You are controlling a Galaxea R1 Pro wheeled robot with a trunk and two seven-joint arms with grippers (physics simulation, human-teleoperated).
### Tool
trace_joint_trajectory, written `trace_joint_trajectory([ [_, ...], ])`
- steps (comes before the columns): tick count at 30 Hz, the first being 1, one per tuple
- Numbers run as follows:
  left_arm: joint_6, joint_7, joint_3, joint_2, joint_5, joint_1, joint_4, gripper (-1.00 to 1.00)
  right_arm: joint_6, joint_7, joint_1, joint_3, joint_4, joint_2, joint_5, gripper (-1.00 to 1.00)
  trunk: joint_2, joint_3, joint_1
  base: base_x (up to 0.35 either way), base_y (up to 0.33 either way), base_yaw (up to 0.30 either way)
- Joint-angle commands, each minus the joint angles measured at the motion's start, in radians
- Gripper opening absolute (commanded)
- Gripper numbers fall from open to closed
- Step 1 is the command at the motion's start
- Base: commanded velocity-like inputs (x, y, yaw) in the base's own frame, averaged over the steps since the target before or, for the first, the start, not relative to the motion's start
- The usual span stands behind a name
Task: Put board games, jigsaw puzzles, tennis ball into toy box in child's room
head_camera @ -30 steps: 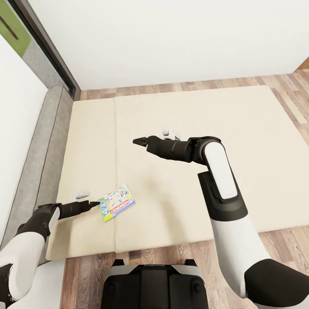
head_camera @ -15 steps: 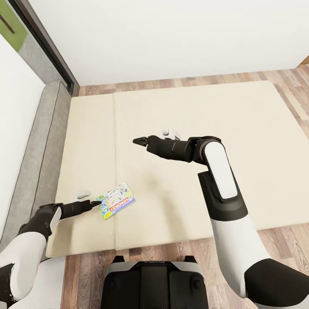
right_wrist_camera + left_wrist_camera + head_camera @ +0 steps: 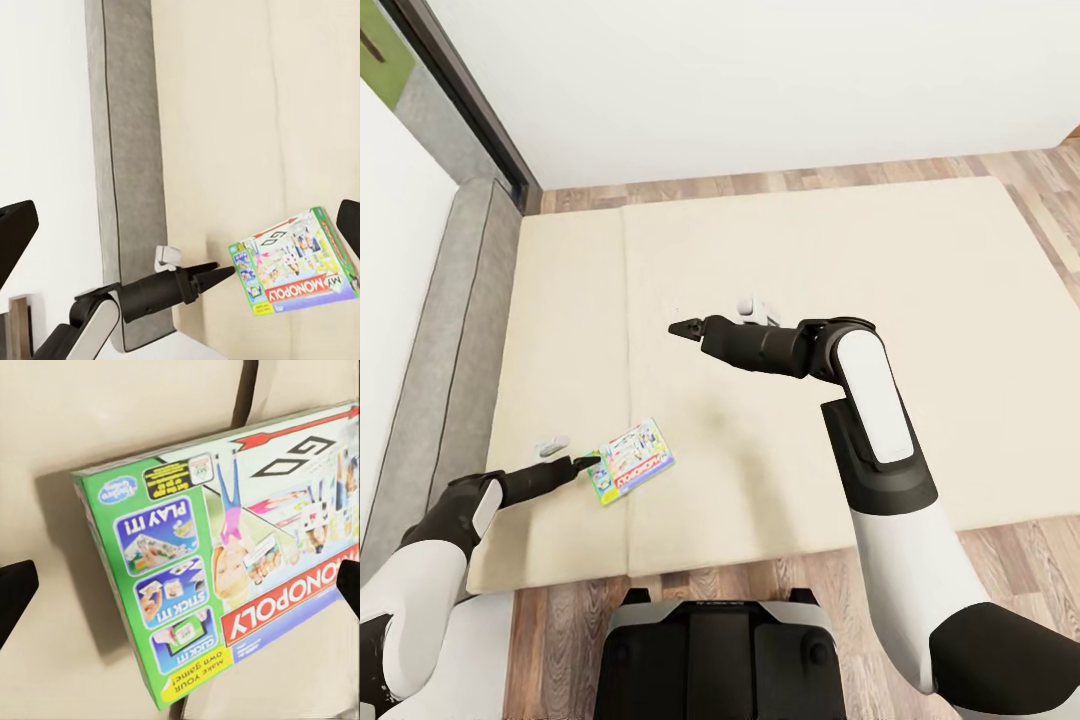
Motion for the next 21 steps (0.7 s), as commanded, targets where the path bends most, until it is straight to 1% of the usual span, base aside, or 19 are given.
trace_joint_trajectory([
  [1, 0.008, -0.011, 0.005, -0.001, 0.000, -0.001, 0.000, 1.00, 0.002, -0.011, -0.001, 0.000, -0.001, 0.000, -0.009, 1.00, -0.002, -0.003, 0.001, 0.000, 0.000, 0.000],
  [8, 0.010, -0.032, 0.004, 0.002, 0.006, -0.001, -0.001, 1.00, 0.002, -0.010, -0.001, 0.000, -0.001, 0.000, -0.010, 1.00, -0.002, -0.014, 0.001, 0.000, 0.000, 0.000],
  [21, 0.009, -0.036, 0.003, 0.005, 0.007, -0.001, -0.001, 1.00, 0.002, -0.010, -0.001, 0.000, -0.002, 0.000, -0.010, 1.00, -0.002, -0.036, 0.001, 0.000, 0.000, 0.000],
])
